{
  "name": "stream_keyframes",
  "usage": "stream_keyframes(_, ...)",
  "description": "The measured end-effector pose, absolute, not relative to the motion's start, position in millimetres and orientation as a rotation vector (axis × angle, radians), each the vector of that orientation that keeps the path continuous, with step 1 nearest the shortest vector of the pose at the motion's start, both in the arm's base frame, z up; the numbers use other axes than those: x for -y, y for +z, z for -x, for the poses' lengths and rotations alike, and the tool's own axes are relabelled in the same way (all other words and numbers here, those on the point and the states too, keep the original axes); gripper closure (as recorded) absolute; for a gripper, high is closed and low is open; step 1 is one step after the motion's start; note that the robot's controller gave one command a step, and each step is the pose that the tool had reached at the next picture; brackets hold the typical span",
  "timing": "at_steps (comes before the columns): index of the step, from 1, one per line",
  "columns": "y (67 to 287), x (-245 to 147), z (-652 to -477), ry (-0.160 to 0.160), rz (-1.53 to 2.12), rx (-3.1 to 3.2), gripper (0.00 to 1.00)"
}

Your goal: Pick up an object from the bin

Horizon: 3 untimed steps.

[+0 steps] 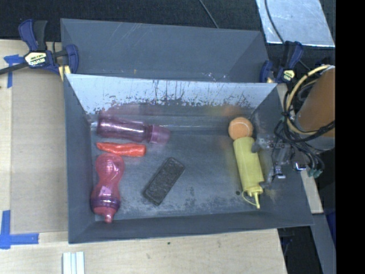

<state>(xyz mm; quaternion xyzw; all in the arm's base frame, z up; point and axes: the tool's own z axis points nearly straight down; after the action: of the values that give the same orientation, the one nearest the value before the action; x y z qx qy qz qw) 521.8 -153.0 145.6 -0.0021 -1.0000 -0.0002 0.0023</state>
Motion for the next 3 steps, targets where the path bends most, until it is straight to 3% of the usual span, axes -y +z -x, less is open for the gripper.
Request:
stream_keyframes(1,149.7,152.4,-524.0,0.002,0.000,3.145,0.00)
stream_keyframes(2,102.3,138.2,-543.2,0.006,-0.982,2.984,0.00)
stream_keyframes(3,151.8,144.0,-535.1,0.007,-1.221,2.902,0.00)
